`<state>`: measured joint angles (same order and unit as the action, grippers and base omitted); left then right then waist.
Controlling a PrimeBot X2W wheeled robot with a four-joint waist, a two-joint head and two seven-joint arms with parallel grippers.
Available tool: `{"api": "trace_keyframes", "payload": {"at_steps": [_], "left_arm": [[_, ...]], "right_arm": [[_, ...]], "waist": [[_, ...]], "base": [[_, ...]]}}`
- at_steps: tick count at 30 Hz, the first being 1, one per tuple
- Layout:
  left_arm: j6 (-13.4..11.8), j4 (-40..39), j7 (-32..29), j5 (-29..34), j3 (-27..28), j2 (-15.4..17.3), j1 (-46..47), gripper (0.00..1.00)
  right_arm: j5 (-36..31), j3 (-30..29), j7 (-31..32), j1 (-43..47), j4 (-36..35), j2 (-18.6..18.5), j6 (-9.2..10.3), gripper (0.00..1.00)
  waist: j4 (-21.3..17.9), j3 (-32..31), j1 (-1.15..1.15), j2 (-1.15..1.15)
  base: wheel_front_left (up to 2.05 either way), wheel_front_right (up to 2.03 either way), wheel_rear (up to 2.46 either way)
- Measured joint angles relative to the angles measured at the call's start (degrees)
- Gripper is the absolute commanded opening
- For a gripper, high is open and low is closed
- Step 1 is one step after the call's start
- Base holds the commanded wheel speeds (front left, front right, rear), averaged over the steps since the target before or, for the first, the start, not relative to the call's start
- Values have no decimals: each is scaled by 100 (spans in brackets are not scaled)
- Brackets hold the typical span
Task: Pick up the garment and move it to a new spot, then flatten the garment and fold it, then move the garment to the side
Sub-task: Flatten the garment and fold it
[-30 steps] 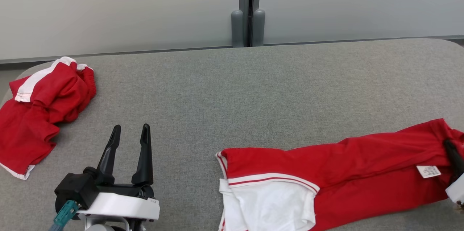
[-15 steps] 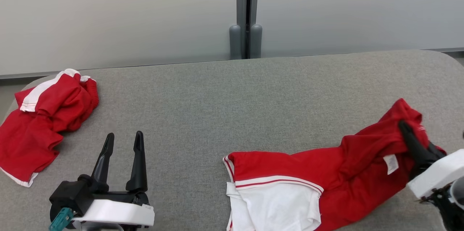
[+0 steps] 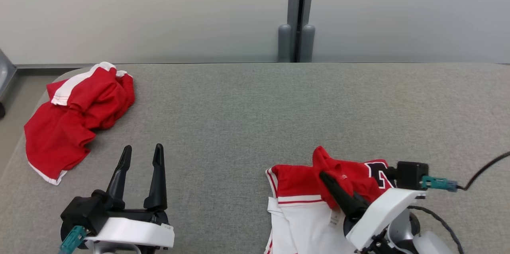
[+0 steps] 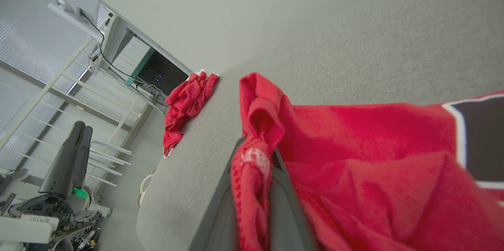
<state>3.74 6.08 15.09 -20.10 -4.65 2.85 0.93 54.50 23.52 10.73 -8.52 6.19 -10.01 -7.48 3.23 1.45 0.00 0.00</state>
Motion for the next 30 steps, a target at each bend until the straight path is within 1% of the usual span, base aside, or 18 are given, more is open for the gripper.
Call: {"api": "trace_keyframes", "payload": {"at_steps": [8, 11, 14, 15, 16, 17, 20, 23, 27, 30], "left_arm": [[22, 80, 0, -1, -20, -1, 66, 100], [24, 93, 0, -1, -26, -3, 81, 100], [24, 110, 0, -9, -23, -3, 91, 100], [22, 110, 0, -9, -19, -2, 96, 100], [21, 110, 0, -10, -18, -3, 101, 100], [21, 110, 0, -10, -14, -3, 102, 100], [14, 110, 0, -10, 7, -2, 103, 100], [2, 109, 0, -9, 26, -4, 101, 100], [-10, 96, 0, -5, 64, -5, 84, 100], [-12, 76, 0, -5, 81, -2, 58, 100]], "right_arm": [[-24, 530, -101, -393, 1159, 403, 1, 0], [53, 769, -169, -566, 1577, 532, 0, 0], [142, 939, -257, -654, 1779, 597, 0, 0], [166, 987, -283, -687, 1835, 610, 0, 33], [197, 1040, -328, -715, 1875, 619, 0, 56], [236, 1087, -364, -744, 1890, 627, 0, 100], [334, 1193, -502, -825, 1813, 648, 0, 100], [446, 1163, -676, -888, 1503, 559, 0, 100], [491, 976, -918, -878, 859, 130, 0, 100], [355, 605, -1183, -793, 439, -290, 0, 100]], "waist": [[404, 88, 0, 0], [510, 156, 0, 0], [528, 182, 0, 0], [524, 184, 0, 0], [517, 184, 0, 0], [506, 183, 0, 0], [452, 175, 0, 0], [376, 138, 0, 0], [249, 70, 0, 0], [151, 24, 0, 0]], "base": [[0, 0, 0], [0, 0, 0], [0, 0, 0], [0, 0, 0], [0, 0, 0], [0, 0, 0], [0, 0, 0], [0, 0, 0], [0, 0, 0], [0, 0, 0]]}}
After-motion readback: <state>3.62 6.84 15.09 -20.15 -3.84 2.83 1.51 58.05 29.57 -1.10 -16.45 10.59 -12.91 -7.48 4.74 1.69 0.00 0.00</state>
